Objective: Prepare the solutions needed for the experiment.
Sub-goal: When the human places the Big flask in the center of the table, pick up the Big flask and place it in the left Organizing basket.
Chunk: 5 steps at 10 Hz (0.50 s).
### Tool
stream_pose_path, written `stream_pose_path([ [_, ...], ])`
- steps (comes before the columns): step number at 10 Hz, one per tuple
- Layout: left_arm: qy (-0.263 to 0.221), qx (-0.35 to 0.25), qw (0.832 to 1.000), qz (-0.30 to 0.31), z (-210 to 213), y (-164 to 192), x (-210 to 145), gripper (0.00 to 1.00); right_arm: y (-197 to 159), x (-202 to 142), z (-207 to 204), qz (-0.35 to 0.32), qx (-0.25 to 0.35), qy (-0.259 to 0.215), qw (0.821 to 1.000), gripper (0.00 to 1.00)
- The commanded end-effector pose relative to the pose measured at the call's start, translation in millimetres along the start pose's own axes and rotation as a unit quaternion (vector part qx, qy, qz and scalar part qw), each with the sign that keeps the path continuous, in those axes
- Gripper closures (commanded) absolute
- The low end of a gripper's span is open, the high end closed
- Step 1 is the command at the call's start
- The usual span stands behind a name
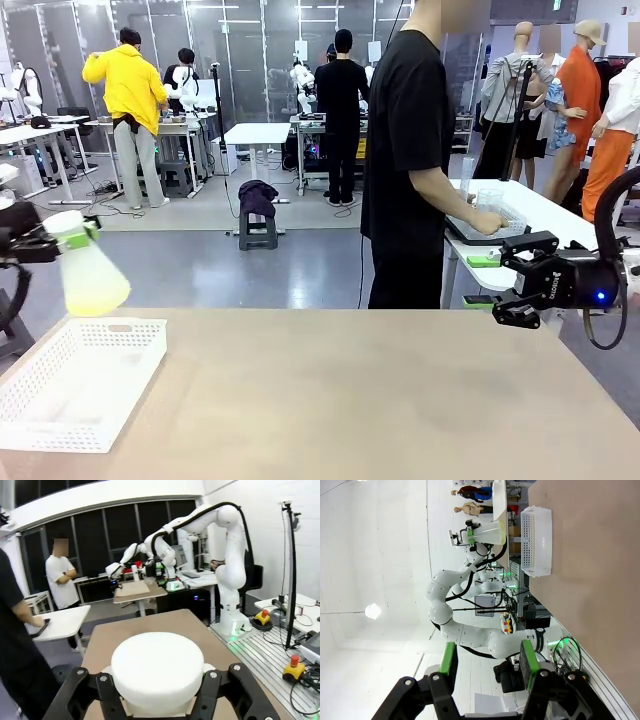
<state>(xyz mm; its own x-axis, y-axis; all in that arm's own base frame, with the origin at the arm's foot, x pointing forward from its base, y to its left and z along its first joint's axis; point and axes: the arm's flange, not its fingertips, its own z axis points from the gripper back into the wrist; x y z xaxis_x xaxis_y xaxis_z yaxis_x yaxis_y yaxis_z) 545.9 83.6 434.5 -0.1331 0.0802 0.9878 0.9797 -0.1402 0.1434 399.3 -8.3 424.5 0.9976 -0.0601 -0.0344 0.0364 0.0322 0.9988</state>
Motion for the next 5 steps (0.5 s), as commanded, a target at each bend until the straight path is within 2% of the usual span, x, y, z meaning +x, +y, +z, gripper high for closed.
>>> stream_pose_path([
  [1,-0.015,0.035,0.999,-0.014,16.0,-21.2,-2.6,1.0,1.6,-0.4,0.4,0.002,0.003,0.0,1.0,0.36],
  [3,-0.012,0.079,0.997,-0.004,49.3,-39.8,-21.7,1.0,1.6,-0.4,0.4,0.002,0.003,0.0,1.0,0.36],
  [5,-0.016,0.098,0.995,0.008,67.1,-49.9,-45.3,1.0,1.6,-0.4,0.4,0.002,0.003,0.0,1.0,0.36],
])
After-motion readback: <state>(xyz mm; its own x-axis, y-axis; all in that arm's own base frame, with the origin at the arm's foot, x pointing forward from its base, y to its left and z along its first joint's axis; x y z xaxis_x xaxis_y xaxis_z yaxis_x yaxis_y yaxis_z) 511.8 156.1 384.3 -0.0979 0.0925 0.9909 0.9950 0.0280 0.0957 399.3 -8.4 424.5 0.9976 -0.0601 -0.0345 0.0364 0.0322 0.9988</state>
